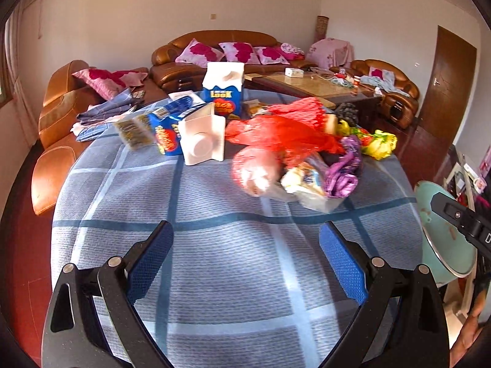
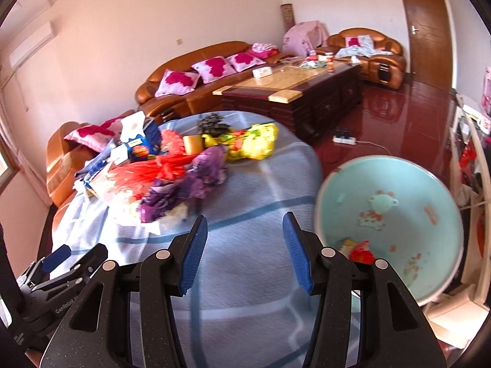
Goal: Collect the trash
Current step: 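Move both open tools back over the trash on the table, then grasp the purple plastic bag with the right tool while the left tool grasps the red bag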
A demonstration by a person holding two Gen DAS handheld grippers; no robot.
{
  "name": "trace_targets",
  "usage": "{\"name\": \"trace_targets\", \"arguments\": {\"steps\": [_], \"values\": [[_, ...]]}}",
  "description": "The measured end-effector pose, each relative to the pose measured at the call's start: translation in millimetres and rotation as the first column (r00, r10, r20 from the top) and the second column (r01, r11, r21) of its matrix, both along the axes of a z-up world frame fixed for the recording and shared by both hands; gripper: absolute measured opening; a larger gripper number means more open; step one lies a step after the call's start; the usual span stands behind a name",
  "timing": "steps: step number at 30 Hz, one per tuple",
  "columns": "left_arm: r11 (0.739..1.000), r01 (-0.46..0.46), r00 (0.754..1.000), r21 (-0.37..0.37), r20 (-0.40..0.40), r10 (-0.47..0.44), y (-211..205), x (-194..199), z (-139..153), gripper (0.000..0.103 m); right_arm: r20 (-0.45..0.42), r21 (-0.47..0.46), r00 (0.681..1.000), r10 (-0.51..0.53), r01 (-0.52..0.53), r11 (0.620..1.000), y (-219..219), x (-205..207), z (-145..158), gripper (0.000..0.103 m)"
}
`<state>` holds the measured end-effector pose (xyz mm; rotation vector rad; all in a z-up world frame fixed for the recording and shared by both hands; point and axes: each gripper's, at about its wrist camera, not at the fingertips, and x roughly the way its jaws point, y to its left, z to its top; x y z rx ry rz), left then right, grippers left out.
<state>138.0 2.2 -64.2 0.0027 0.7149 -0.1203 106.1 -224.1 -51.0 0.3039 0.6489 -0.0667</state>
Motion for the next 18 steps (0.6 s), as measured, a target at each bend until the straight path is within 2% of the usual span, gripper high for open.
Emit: {"name": "trace_targets", "arguments": {"steps": [11,18], "values": [[0.997,-0.064,0.998,-0.032,-0.006,0.063,34,21,-3,0.094,-0.012,0.046,0.998,0.057,-0.057,0.997,22,45,0,0.051],[0.998,-0.045,0.999,-0.037,0.007,0.045,33,43,2,0.094,-0.040,0.123,0.997,0.066,-0.060,0.991,18,73,-3,0.051]]}}
